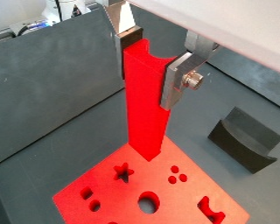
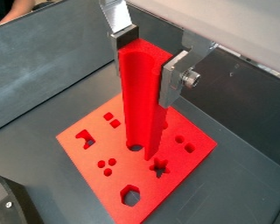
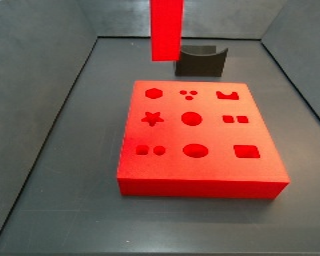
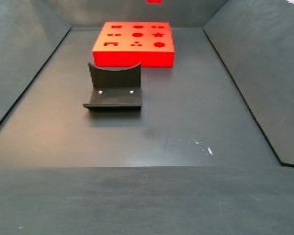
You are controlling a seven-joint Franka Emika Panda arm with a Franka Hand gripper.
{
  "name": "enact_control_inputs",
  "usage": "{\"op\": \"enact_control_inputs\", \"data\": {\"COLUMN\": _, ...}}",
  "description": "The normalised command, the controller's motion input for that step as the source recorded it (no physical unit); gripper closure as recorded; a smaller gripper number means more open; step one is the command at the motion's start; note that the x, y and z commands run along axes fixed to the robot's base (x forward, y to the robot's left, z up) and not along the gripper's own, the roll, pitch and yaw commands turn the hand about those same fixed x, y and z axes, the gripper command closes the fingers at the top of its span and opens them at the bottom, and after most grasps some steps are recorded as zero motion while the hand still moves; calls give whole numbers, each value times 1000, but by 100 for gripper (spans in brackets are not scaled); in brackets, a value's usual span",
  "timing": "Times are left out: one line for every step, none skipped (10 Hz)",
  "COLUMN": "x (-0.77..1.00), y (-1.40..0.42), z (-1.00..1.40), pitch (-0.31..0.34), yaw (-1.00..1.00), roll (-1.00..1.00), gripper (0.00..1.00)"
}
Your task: Insert the arch object.
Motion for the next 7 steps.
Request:
{"op": "enact_control_inputs", "data": {"x": 43, "y": 0, "z": -17, "pitch": 1, "yaw": 0, "roll": 0, "gripper": 100}}
{"op": "enact_control_inputs", "data": {"x": 343, "y": 94, "z": -154, "pitch": 21, "yaw": -57, "roll": -59, "gripper": 100}}
{"op": "enact_control_inputs", "data": {"x": 900, "y": 263, "z": 83, "pitch": 124, "yaw": -134, "roll": -106, "gripper": 100}}
{"op": "enact_control_inputs", "data": {"x": 1000, "y": 143, "z": 269, "pitch": 123, "yaw": -86, "roll": -39, "gripper": 100}}
{"op": "enact_control_inputs", "data": {"x": 1000, "y": 137, "z": 266, "pitch": 123, "yaw": -83, "roll": -41, "gripper": 100}}
{"op": "enact_control_inputs", "data": {"x": 1000, "y": 66, "z": 109, "pitch": 103, "yaw": -74, "roll": -84, "gripper": 100}}
{"op": "enact_control_inputs", "data": {"x": 1000, "y": 43, "z": 0, "pitch": 86, "yaw": -66, "roll": -93, "gripper": 100}}
